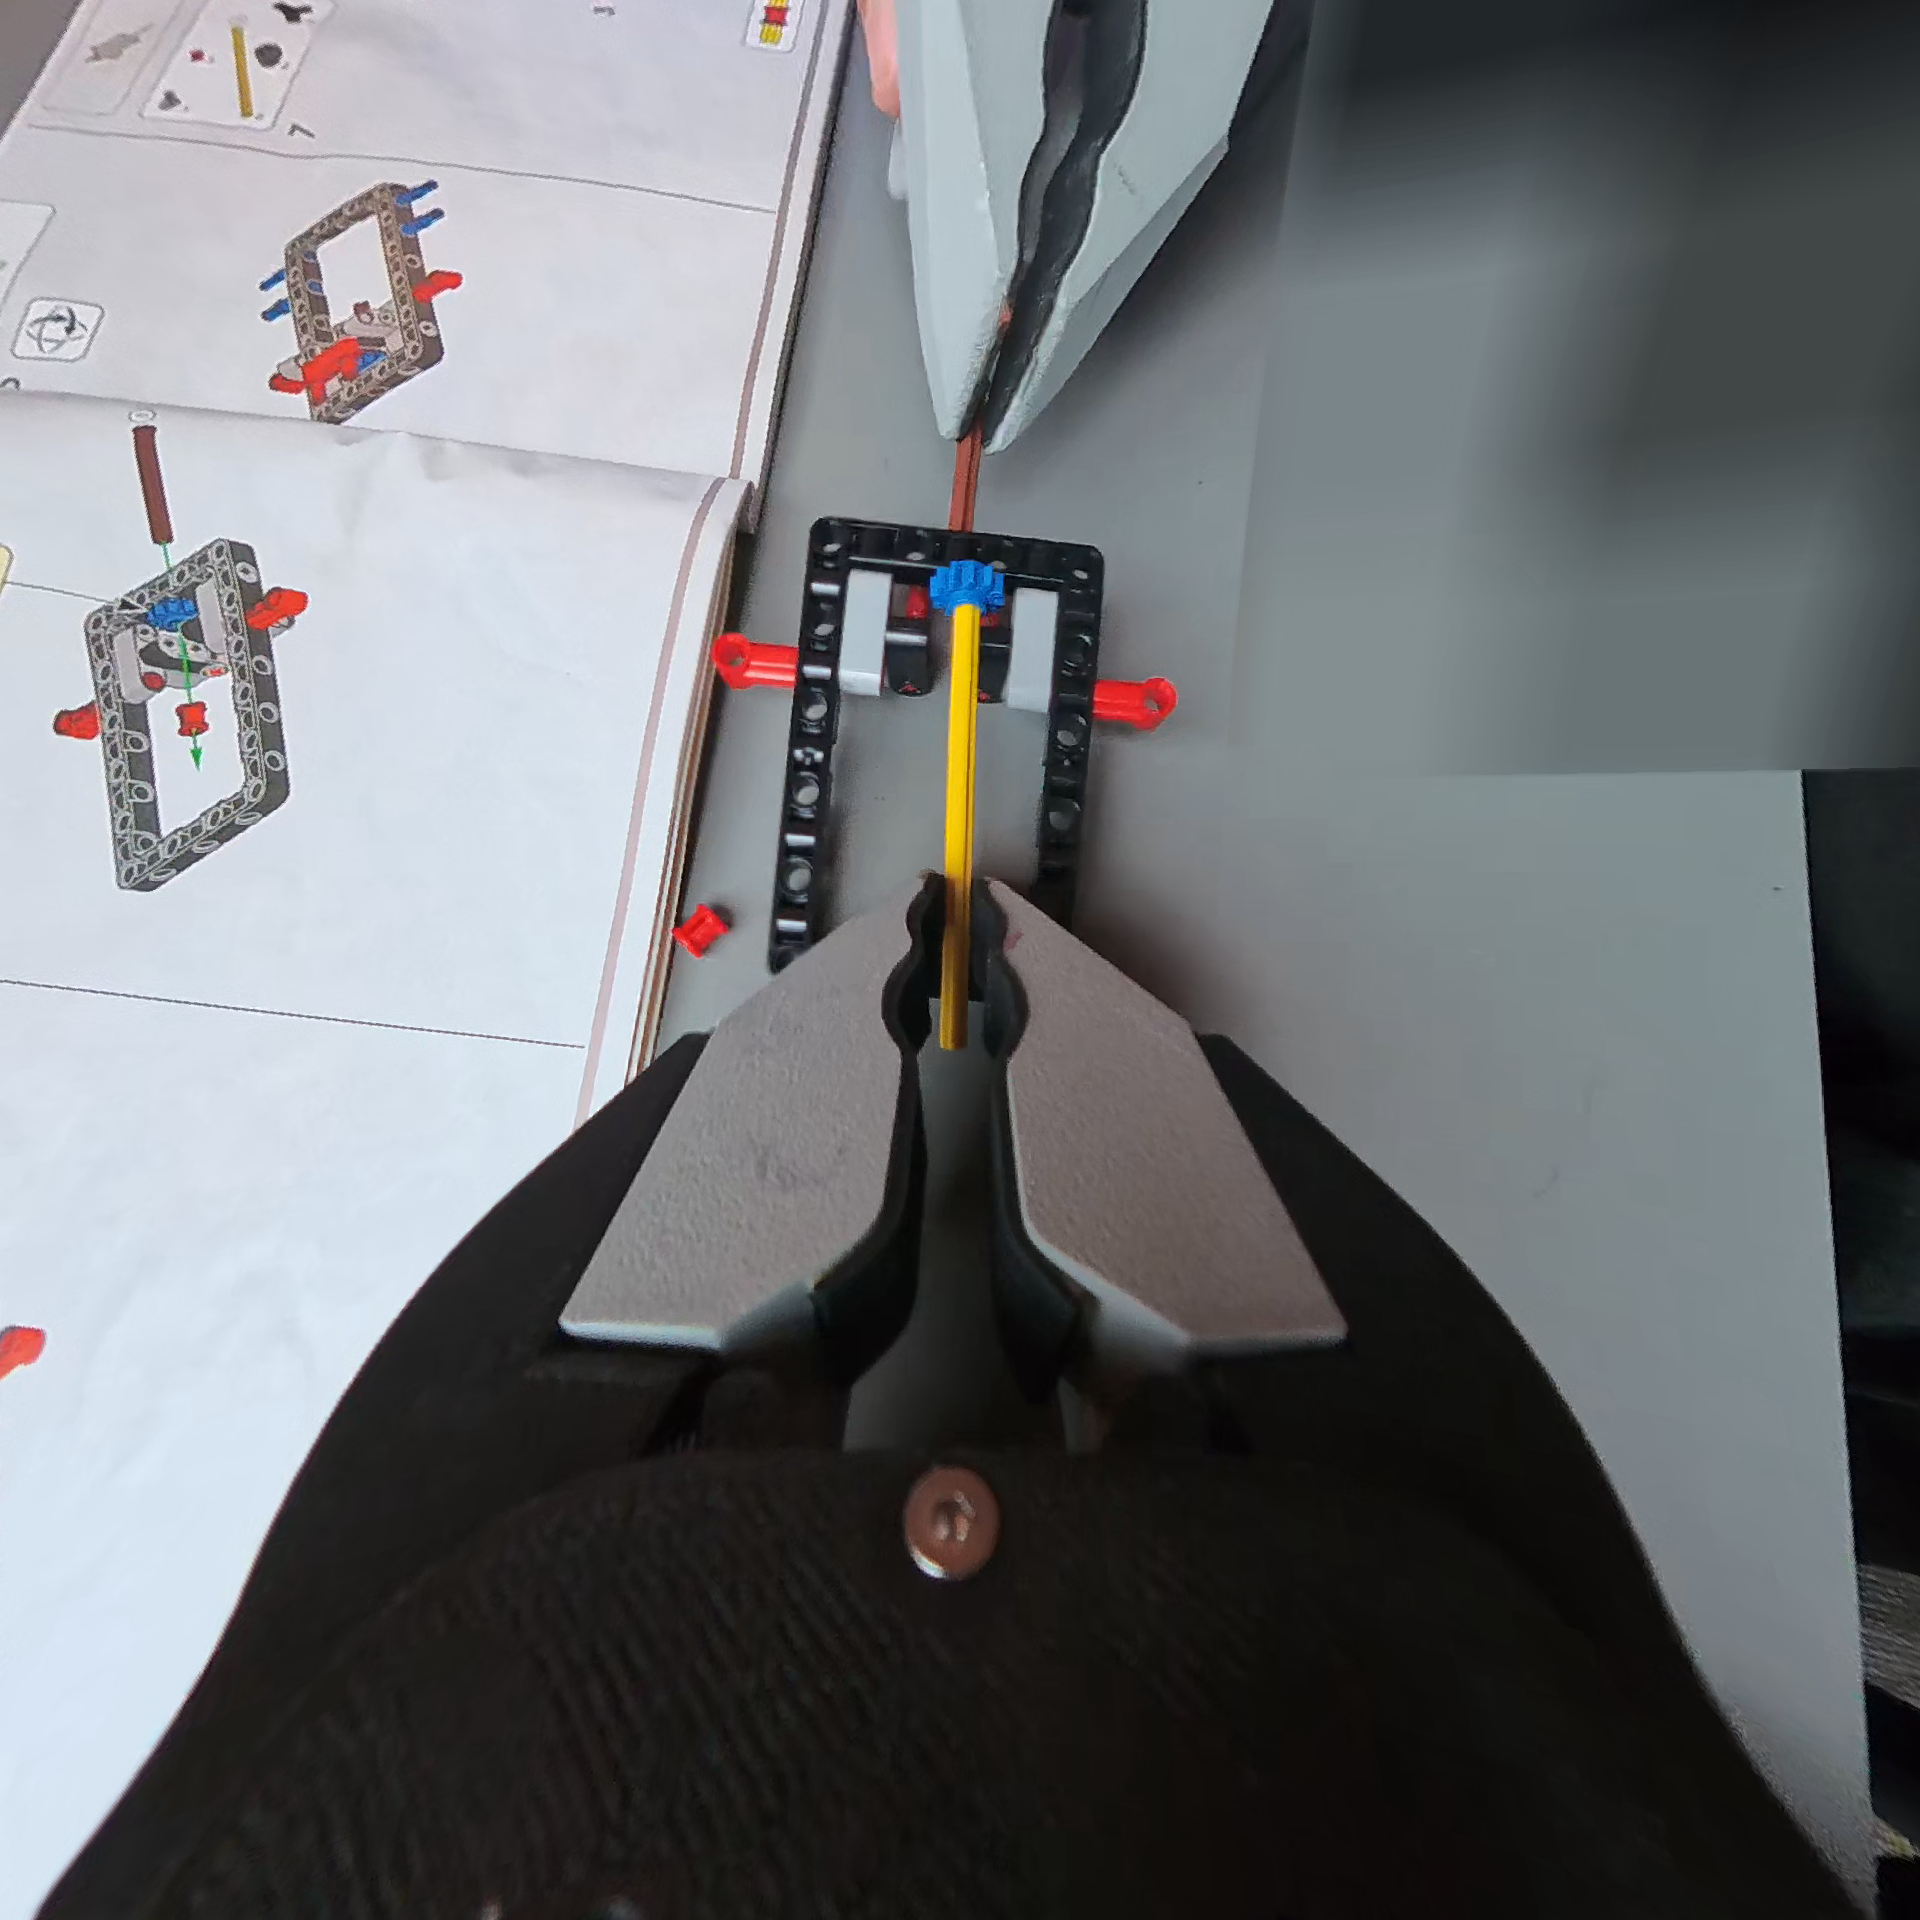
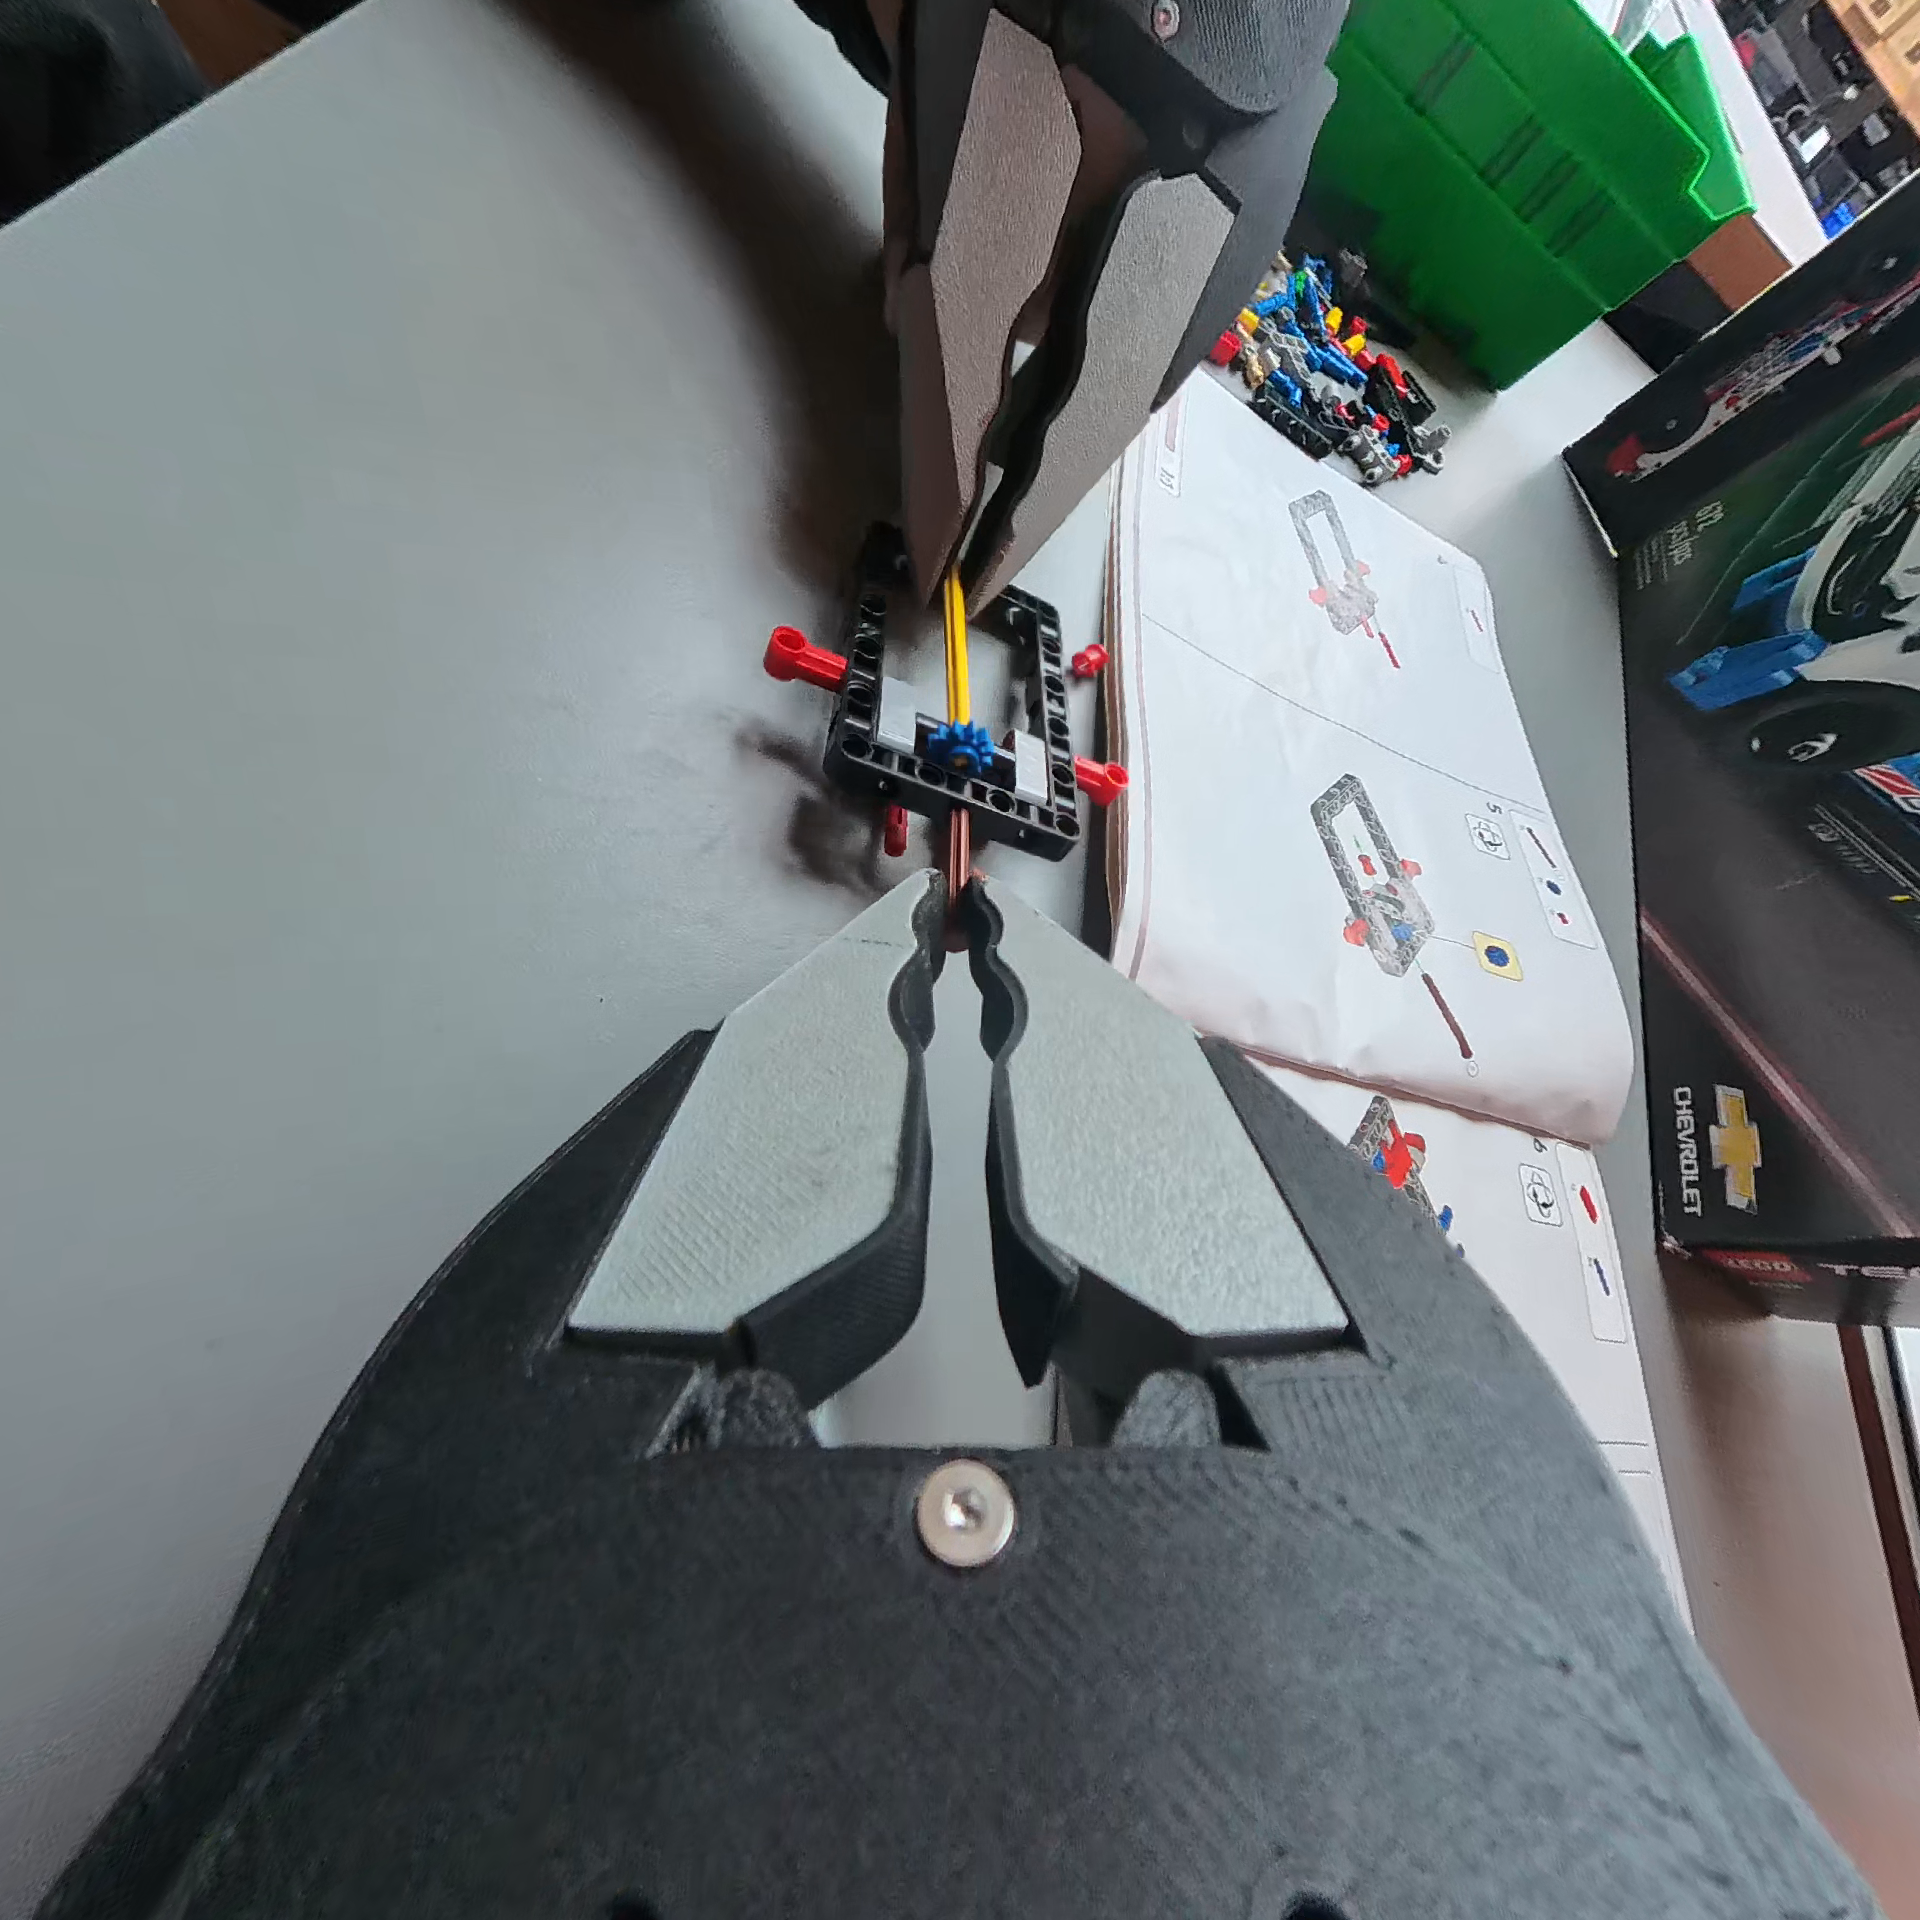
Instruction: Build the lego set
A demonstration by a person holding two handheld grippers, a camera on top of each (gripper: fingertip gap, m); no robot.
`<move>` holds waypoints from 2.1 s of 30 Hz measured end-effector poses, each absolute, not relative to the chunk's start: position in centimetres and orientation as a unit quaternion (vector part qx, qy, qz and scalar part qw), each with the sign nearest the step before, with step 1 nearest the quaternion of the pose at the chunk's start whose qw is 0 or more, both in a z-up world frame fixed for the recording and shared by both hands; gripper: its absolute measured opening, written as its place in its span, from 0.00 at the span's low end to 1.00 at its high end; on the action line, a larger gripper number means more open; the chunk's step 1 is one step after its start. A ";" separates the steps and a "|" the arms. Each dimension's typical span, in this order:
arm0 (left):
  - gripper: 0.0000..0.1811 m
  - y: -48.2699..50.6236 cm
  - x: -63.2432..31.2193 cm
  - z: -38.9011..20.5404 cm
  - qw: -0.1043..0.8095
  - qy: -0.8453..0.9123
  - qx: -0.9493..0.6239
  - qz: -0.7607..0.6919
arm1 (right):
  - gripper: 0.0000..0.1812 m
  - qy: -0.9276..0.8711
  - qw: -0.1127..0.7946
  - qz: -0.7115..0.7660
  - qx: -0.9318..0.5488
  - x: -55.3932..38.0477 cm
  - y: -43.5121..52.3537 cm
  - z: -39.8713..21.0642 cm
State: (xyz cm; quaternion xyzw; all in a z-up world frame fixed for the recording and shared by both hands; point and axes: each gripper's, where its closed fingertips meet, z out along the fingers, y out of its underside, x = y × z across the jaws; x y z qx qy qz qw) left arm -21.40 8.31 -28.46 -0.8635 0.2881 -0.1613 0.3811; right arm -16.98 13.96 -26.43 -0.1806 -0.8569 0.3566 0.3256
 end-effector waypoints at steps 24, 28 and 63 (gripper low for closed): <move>0.01 8.5 -22.4 -28.8 0.380 0.283 -0.870 -0.136 | 0.00 -0.860 0.338 0.343 -0.170 -17.5 13.7 -26.5; 0.02 8.6 -22.4 -28.8 0.376 0.273 -0.873 -0.148 | 0.00 -0.859 0.343 0.342 -0.167 -17.6 13.8 -26.4; 0.02 8.5 -22.9 -28.8 0.372 0.249 -0.879 -0.164 | 0.00 -0.858 0.352 0.341 -0.154 -18.1 13.8 -26.4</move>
